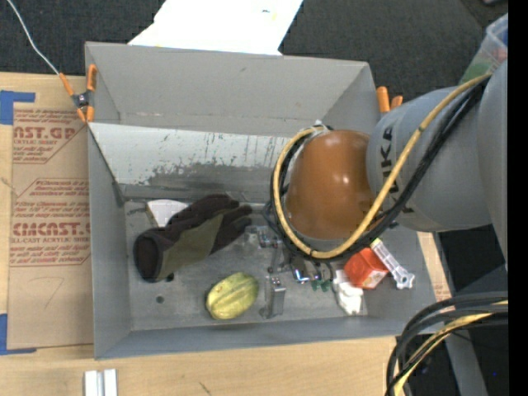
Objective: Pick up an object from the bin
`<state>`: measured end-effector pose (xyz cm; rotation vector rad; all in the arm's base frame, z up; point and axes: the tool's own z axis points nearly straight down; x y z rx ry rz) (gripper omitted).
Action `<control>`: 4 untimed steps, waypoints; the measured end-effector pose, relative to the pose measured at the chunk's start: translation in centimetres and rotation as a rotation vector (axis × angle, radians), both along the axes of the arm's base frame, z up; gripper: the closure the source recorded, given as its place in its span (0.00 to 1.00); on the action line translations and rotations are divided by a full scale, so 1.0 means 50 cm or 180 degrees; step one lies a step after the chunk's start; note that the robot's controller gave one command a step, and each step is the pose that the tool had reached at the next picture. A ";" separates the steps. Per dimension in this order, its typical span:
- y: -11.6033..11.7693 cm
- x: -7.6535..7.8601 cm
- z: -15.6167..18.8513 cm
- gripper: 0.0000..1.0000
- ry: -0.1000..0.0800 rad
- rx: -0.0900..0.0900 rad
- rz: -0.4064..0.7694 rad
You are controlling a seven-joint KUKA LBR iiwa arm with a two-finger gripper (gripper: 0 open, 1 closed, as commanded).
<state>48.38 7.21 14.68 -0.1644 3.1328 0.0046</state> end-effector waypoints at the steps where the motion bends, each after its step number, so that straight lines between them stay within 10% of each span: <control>1: 0.002 0.004 -0.153 0.00 -0.0048 -0.0002 0.0631; 2: 0.066 0.012 -0.153 1.00 -0.0016 0.0004 0.0709; 3: 0.066 0.012 -0.153 1.00 -0.0016 0.0005 0.0709; 4: 0.046 0.001 0.005 1.00 0.0007 0.0000 0.0778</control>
Offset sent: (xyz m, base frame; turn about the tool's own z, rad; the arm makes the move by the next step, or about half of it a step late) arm 0.0053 0.0317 -0.0768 -0.2233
